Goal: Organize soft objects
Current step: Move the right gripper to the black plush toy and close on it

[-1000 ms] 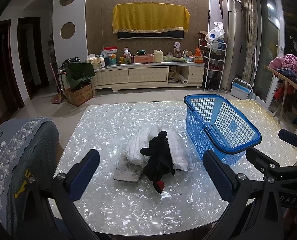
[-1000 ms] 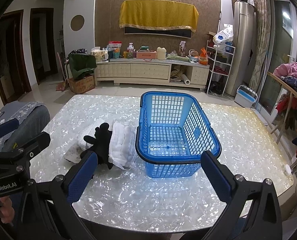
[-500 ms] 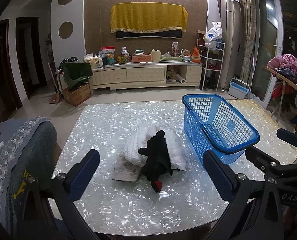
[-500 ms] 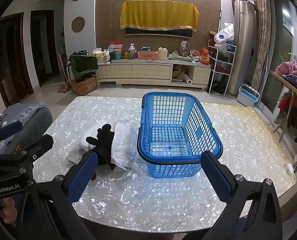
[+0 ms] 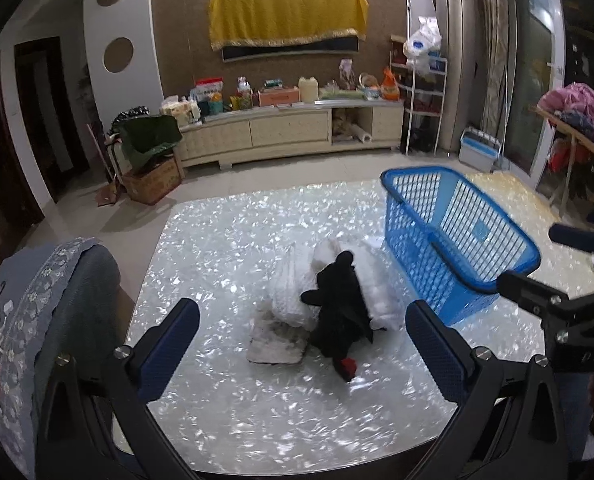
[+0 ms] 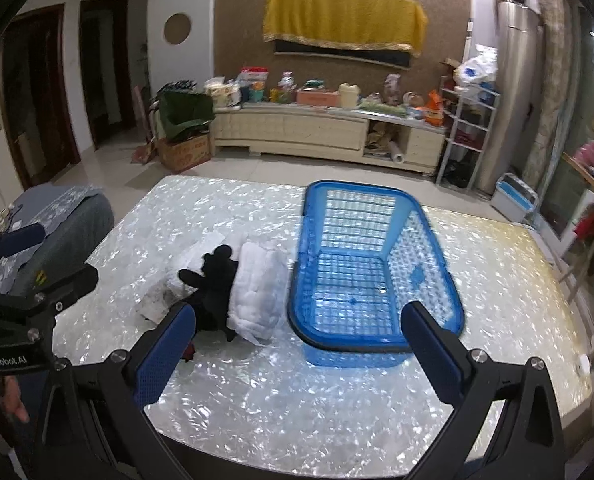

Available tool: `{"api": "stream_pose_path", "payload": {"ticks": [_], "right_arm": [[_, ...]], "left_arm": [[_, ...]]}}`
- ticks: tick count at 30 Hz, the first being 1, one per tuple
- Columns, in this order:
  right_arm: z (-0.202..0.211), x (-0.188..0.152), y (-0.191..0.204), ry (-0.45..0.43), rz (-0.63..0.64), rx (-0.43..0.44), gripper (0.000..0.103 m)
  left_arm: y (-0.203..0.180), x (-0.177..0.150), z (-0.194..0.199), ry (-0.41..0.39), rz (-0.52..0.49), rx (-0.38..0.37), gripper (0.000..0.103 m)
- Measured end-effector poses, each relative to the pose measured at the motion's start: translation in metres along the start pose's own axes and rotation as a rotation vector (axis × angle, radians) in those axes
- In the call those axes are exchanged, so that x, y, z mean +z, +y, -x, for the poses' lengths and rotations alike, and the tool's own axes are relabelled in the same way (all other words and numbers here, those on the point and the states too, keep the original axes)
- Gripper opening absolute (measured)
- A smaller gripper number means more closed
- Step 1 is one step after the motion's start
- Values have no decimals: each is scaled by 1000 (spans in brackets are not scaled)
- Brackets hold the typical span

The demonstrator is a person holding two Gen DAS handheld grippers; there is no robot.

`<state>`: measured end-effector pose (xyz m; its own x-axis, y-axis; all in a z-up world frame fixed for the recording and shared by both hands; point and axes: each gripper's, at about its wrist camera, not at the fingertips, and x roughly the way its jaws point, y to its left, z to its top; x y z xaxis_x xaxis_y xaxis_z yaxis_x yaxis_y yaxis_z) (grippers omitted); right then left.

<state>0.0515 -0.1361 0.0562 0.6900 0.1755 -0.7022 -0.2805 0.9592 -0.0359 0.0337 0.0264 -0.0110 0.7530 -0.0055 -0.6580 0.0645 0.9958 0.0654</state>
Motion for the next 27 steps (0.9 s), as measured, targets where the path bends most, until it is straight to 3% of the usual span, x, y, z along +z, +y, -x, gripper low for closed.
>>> {"api": "stream_pose_path", "payload": {"ticks": [14, 20, 27], "right_arm": [[-73, 22, 46, 154, 87, 158, 103], [-110, 25, 66, 234, 114, 187, 93], [-136, 28, 74, 293, 113, 192, 85]], "left_arm": [[59, -6, -52, 153, 25, 31, 102], [86, -13, -76, 215, 102, 5, 102], [99, -19, -97, 246, 119, -21, 102]]}}
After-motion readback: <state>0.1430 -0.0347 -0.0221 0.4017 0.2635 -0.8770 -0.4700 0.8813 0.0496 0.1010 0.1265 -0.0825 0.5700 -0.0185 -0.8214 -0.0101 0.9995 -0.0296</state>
